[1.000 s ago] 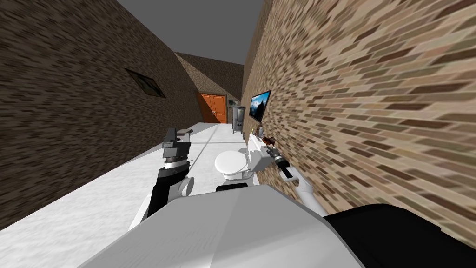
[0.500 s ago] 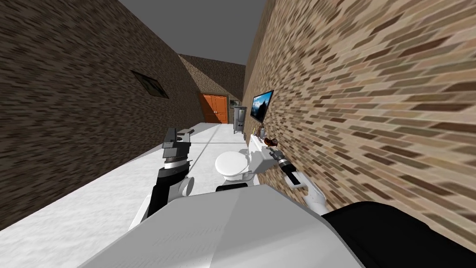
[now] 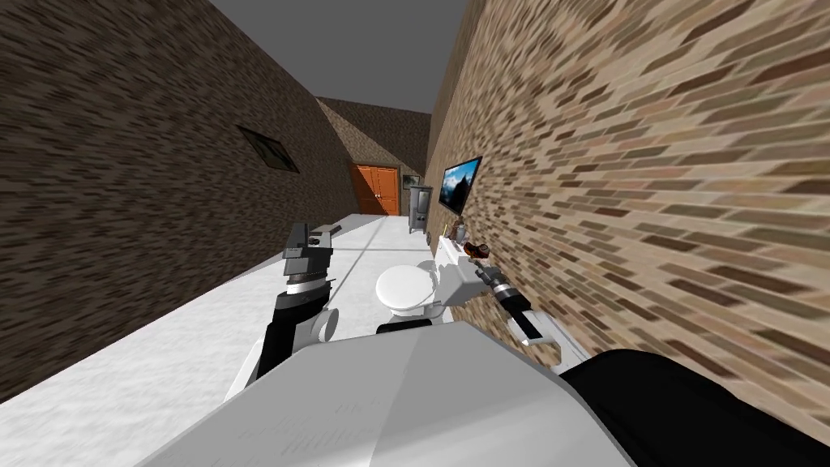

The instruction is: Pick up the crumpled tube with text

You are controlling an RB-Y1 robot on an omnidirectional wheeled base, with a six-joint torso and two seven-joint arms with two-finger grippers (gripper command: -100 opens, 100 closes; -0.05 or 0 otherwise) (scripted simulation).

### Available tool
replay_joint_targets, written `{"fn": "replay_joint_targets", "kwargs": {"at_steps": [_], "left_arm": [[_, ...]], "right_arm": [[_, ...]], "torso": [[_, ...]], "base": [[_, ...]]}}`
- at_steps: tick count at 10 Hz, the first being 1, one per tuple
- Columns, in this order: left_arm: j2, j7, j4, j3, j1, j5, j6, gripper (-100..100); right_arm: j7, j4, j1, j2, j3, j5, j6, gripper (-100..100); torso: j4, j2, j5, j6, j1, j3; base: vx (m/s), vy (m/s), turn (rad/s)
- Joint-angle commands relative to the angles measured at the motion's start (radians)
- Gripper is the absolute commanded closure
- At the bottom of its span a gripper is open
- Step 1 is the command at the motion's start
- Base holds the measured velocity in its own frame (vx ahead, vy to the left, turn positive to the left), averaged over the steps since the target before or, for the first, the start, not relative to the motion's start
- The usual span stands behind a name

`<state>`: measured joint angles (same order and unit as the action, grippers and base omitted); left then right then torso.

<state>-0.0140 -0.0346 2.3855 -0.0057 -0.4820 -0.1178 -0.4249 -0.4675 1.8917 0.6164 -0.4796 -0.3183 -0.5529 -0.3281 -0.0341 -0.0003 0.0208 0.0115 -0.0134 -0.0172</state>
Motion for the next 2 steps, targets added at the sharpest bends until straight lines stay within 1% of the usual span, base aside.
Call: {"fn": "replay_joint_targets", "kwargs": {"at_steps": [1,2], "left_arm": [[0.000,0.000,0.000,0.000,0.000,0.000,0.000,0],[0.000,0.000,0.000,0.000,0.000,0.000,0.000,0]], "right_arm": [[0.000,0.000,0.000,0.000,0.000,0.000,0.000,100],[0.000,0.004,0.003,0.000,0.000,0.000,0.000,0]], "torso": [[0.000,0.000,0.000,0.000,0.000,0.000],[0.000,0.000,0.000,-0.001,0.000,0.000]], "base": [[0.000,0.000,0.000],[0.000,0.000,0.000]]}}
